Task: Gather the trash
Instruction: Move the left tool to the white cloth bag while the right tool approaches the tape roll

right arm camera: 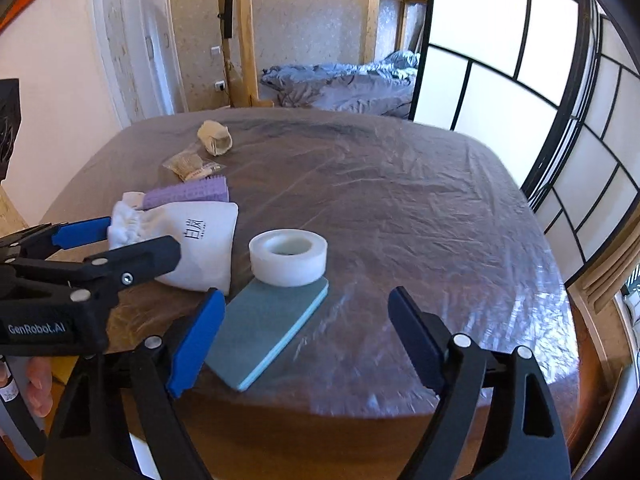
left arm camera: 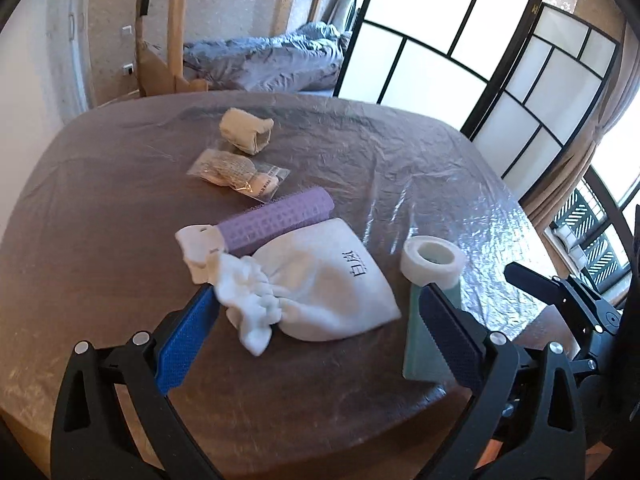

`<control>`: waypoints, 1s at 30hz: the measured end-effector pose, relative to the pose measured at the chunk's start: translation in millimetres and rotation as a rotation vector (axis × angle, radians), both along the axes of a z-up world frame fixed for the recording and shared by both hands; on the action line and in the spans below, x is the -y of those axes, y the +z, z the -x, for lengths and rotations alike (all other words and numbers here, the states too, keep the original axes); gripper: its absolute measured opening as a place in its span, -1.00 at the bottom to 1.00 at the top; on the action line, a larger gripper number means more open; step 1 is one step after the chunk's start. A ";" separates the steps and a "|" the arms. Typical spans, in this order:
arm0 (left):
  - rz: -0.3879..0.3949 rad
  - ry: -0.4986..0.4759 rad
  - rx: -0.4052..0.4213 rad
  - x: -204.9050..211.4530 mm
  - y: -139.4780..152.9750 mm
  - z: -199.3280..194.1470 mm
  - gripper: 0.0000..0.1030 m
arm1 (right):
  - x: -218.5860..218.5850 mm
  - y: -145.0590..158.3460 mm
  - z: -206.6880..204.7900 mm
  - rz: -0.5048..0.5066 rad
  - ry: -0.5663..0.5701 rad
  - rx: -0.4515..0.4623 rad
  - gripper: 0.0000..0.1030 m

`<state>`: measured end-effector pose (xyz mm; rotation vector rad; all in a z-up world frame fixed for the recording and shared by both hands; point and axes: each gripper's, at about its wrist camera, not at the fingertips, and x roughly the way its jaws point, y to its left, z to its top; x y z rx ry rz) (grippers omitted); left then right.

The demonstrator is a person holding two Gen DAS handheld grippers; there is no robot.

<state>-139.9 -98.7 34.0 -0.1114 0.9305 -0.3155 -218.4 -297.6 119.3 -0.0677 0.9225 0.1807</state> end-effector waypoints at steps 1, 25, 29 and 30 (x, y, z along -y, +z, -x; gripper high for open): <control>-0.004 -0.001 -0.004 0.6 -2.0 -2.4 0.95 | -0.7 -2.0 -4.4 -0.003 0.004 -0.005 0.61; -0.075 0.012 -0.023 1.7 -23.8 -29.0 0.94 | 1.7 -25.8 -40.1 -0.053 0.149 -0.080 0.46; -0.077 0.009 -0.010 0.0 -24.4 -28.9 0.88 | 9.5 -24.3 -38.2 -0.077 0.170 -0.077 0.46; -0.076 0.008 -0.008 -0.1 -24.1 -27.8 0.86 | 11.4 -23.7 -37.8 -0.081 0.173 -0.074 0.46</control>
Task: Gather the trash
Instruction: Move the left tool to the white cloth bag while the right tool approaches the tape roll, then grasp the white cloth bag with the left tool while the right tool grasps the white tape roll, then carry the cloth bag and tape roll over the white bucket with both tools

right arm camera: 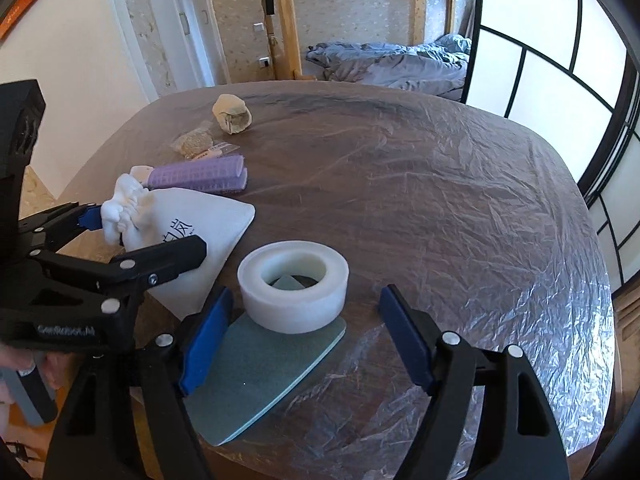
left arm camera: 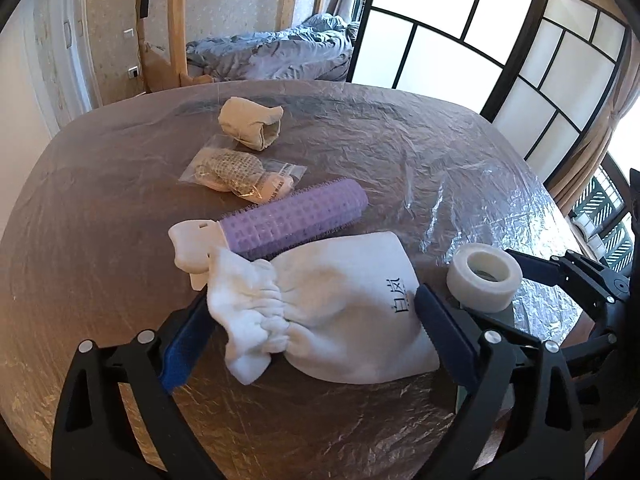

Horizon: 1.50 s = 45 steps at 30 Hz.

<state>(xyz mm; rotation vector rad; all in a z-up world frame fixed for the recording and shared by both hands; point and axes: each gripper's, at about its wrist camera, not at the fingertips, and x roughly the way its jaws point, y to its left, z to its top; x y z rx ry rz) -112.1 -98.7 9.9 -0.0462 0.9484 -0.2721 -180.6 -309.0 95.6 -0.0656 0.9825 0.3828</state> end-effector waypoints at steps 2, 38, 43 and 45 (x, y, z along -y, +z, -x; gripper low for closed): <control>-0.011 -0.004 0.007 -0.5 0.6 -0.3 0.71 | 3.6 2.1 -1.0 -0.011 -0.006 0.005 0.46; 0.097 0.081 0.058 -20.4 23.3 37.8 0.10 | 3.2 33.4 25.0 -0.063 -0.045 0.052 -0.01; 0.070 0.084 0.069 -15.4 25.8 43.9 0.10 | 2.9 34.3 28.5 -0.063 -0.056 0.051 -0.01; 0.079 0.087 0.071 -15.1 27.1 47.2 0.10 | 3.8 34.9 30.4 -0.064 -0.061 0.052 -0.01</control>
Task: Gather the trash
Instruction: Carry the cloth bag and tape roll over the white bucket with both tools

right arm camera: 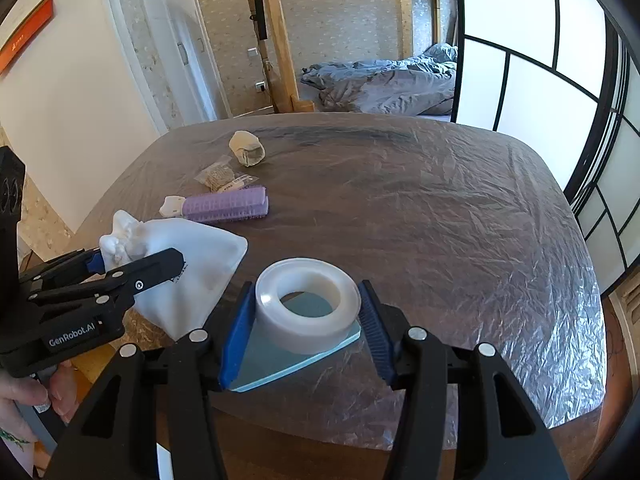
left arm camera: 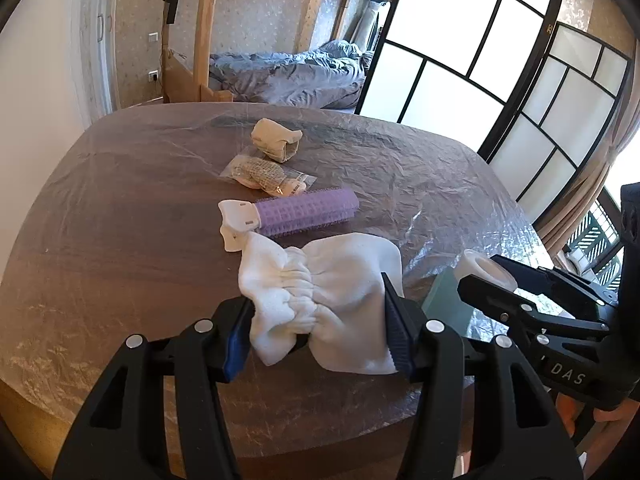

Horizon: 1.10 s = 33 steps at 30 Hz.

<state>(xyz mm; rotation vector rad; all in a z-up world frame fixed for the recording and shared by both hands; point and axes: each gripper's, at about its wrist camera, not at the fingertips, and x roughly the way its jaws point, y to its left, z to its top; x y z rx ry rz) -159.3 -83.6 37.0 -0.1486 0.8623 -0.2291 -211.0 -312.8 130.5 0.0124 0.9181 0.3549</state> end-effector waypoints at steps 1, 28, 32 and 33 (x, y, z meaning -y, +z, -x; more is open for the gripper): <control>0.002 0.002 0.002 0.4 0.5 1.8 0.10 | 1.2 0.7 1.6 0.000 -0.001 0.002 -0.01; -0.003 0.033 0.042 14.4 15.7 87.8 0.10 | 15.2 12.2 82.1 -0.042 0.049 0.029 -0.01; 0.005 0.021 0.049 11.0 16.8 104.0 0.10 | 10.5 13.5 102.6 -0.025 0.046 0.034 -0.01; 0.004 0.015 0.051 9.7 16.8 108.5 0.10 | 9.5 13.2 106.3 -0.024 0.042 0.034 -0.01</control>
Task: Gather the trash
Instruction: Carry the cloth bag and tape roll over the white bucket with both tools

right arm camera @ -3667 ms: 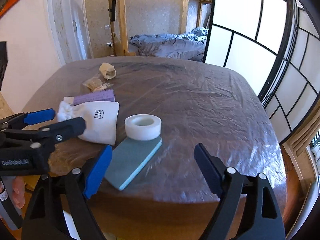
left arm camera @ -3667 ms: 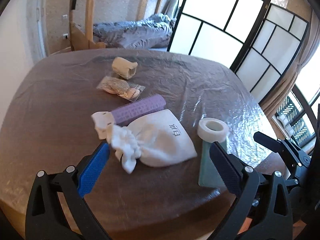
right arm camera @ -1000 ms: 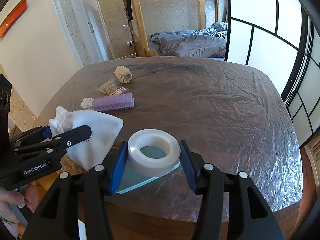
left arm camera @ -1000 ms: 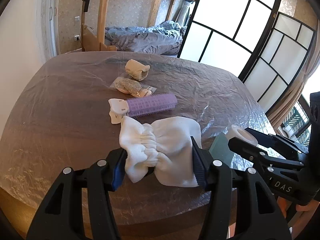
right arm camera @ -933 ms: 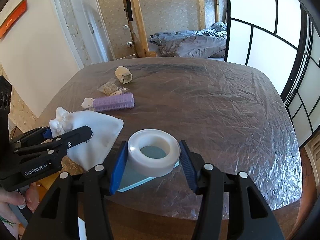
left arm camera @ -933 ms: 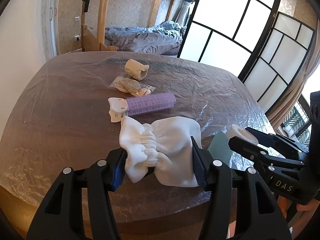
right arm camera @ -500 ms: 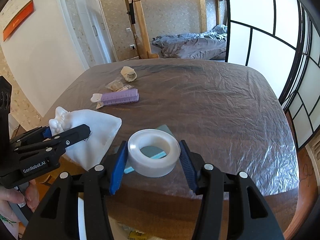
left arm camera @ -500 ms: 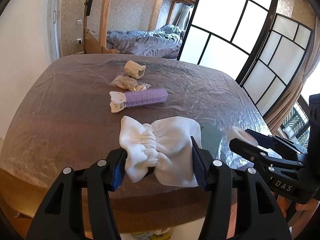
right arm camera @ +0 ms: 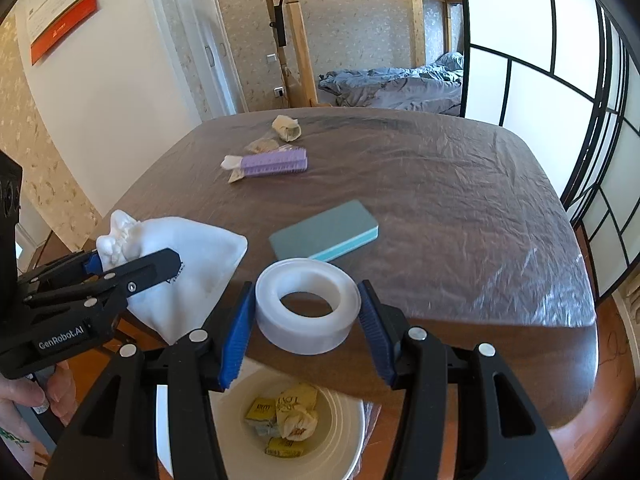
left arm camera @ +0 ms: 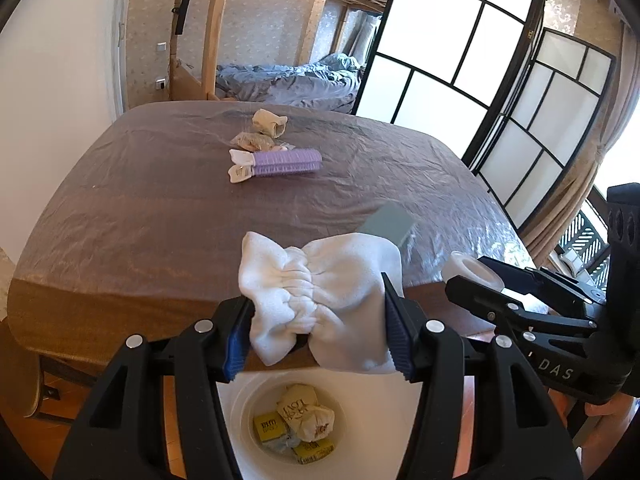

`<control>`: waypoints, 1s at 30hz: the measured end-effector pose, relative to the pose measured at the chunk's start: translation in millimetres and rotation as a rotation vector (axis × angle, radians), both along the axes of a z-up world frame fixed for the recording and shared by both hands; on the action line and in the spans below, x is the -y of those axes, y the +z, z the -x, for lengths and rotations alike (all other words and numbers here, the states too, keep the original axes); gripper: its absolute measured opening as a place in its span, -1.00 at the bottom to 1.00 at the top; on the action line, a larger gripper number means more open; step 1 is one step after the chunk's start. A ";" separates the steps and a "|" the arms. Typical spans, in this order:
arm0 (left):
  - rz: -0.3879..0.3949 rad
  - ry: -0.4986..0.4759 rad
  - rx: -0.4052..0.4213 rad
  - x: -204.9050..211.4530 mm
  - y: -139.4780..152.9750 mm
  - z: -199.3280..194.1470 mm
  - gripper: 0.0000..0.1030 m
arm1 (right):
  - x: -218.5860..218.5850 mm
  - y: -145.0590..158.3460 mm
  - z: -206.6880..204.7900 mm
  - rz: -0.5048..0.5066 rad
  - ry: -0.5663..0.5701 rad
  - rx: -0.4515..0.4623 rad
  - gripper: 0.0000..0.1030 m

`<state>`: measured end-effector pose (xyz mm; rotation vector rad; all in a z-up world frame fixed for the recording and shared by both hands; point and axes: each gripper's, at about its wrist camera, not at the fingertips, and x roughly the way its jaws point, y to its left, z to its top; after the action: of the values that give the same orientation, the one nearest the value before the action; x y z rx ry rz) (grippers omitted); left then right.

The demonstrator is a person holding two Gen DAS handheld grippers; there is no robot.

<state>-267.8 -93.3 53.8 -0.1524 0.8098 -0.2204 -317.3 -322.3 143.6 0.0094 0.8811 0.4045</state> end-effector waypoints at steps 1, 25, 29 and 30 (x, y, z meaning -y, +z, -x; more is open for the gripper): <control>-0.001 -0.004 0.001 -0.8 -0.3 3.3 0.10 | -1.4 -0.2 5.1 -0.001 -0.007 -0.001 -0.01; -0.055 -0.071 -0.090 -19.9 -43.4 87.7 0.10 | -31.2 -31.8 102.0 0.051 -0.106 -0.092 -0.01; -0.056 -0.049 -0.113 -16.8 -52.6 87.0 0.10 | -25.5 -40.0 98.0 0.057 -0.096 -0.103 -0.01; -0.062 -0.043 -0.119 -15.3 -55.5 85.8 0.10 | -24.8 -42.0 97.6 0.061 -0.096 -0.104 -0.01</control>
<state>-353.6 -78.0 -1.7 -0.0902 0.9375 -0.2283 -414.9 -297.5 101.6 0.0170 0.9914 0.2894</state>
